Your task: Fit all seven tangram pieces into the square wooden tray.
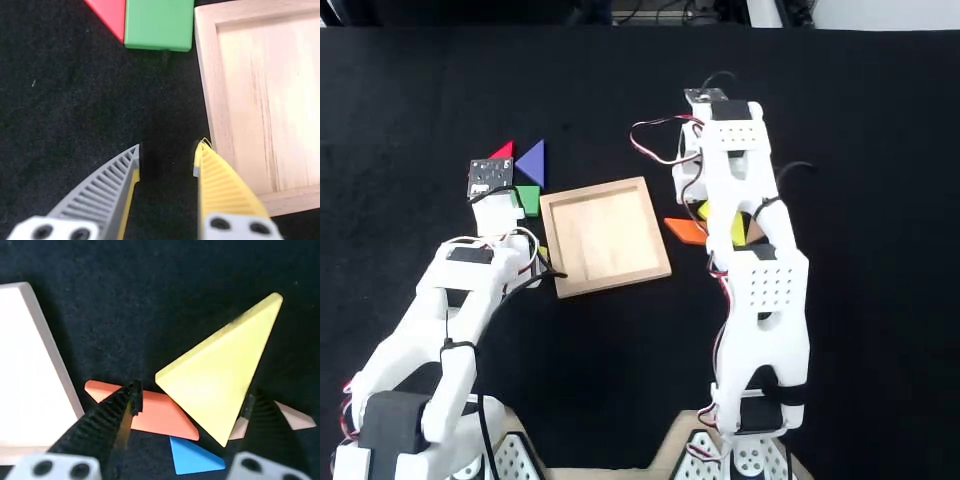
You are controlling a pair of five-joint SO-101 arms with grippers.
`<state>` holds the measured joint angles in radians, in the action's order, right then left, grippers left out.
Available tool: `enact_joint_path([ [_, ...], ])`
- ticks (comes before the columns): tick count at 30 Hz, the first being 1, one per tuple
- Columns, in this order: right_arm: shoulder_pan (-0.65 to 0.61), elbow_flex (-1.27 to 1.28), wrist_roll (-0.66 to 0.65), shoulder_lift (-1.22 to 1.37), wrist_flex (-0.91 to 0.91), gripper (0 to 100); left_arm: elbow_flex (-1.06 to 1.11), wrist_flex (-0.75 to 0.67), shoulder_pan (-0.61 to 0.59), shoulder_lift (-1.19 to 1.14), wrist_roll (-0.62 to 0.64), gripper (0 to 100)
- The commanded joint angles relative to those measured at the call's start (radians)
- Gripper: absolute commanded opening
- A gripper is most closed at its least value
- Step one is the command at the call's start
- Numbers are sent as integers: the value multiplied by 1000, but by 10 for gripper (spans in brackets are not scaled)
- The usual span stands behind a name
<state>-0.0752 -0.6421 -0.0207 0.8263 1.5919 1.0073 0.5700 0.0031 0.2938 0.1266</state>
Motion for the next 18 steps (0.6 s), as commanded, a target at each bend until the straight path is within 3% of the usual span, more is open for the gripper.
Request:
enact_joint_path([
  [1,38,-48,-20,-10,-17,327,-13,-12,8,5,0,181],
  [18,15,-65,-23,68,-54,328,-15,-12,8,5,0,181],
])
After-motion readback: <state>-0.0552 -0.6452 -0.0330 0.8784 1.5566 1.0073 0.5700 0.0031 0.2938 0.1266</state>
